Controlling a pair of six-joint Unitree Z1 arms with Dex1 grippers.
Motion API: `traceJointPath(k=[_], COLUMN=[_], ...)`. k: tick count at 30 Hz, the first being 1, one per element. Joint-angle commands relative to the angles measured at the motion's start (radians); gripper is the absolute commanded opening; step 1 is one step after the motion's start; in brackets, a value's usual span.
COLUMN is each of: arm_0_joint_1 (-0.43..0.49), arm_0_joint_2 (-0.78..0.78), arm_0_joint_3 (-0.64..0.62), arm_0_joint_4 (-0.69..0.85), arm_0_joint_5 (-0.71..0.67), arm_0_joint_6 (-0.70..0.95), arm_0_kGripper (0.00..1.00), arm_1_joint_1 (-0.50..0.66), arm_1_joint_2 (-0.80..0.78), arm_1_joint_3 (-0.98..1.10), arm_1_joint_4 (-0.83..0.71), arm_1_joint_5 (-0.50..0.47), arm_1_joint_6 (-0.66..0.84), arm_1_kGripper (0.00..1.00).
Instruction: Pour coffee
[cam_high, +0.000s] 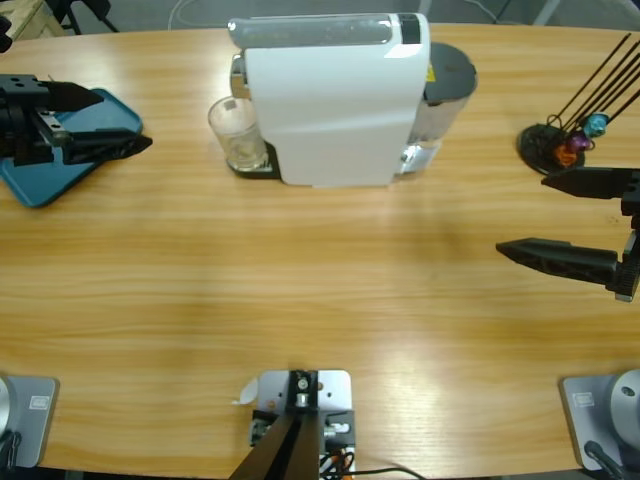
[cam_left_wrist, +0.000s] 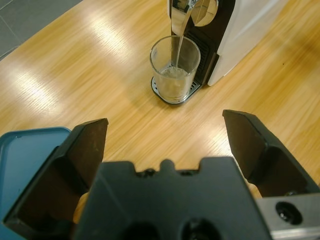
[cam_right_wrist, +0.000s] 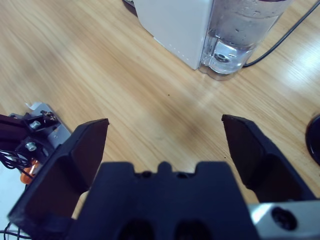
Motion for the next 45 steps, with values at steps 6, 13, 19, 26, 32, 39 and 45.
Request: traceJointPath(k=[6, 13, 19, 26, 32, 39, 45], arm_0_joint_1=[0.006, 0.006, 0.006, 0.007, 0.006, 0.019, 0.028], arm_0_joint_2=[0.047, 0.047, 0.047, 0.048, 0.055, 0.052, 0.03], arm_0_joint_3=[-0.002, -0.001, -0.001, -0.002, -0.001, 0.005, 0.016], arm_0_joint_4=[-0.002, -0.002, -0.003, -0.004, -0.004, -0.004, -0.003], arm_0_joint_5=[-0.006, -0.026, -0.033, -0.043, -0.062, -0.063, -0.081], arm_0_joint_6=[0.07, 0.09, 0.097, 0.104, 0.105, 0.134, 0.145], arm_0_kGripper=[1.0, 1.0, 1.0, 1.0, 1.0, 1.0, 1.0], arm_1_joint_1=[-0.01, -0.01, -0.01, -0.01, -0.01, -0.01, -0.01], arm_1_joint_2=[0.026, 0.025, 0.024, 0.027, 0.027, 0.032, 0.027], arm_1_joint_3=[0.041, 0.041, 0.042, 0.042, 0.042, 0.042, 0.044], arm_1_joint_4=[-0.011, -0.011, -0.013, -0.013, -0.014, -0.014, -0.016], arm_1_joint_5=[-0.007, -0.007, -0.007, -0.008, -0.008, -0.008, -0.009], arm_1_joint_6=[0.009, 0.011, 0.011, 0.012, 0.012, 0.012, 0.012], arm_1_kGripper=[1.0, 1.0, 1.0, 1.0, 1.0, 1.0, 1.0])
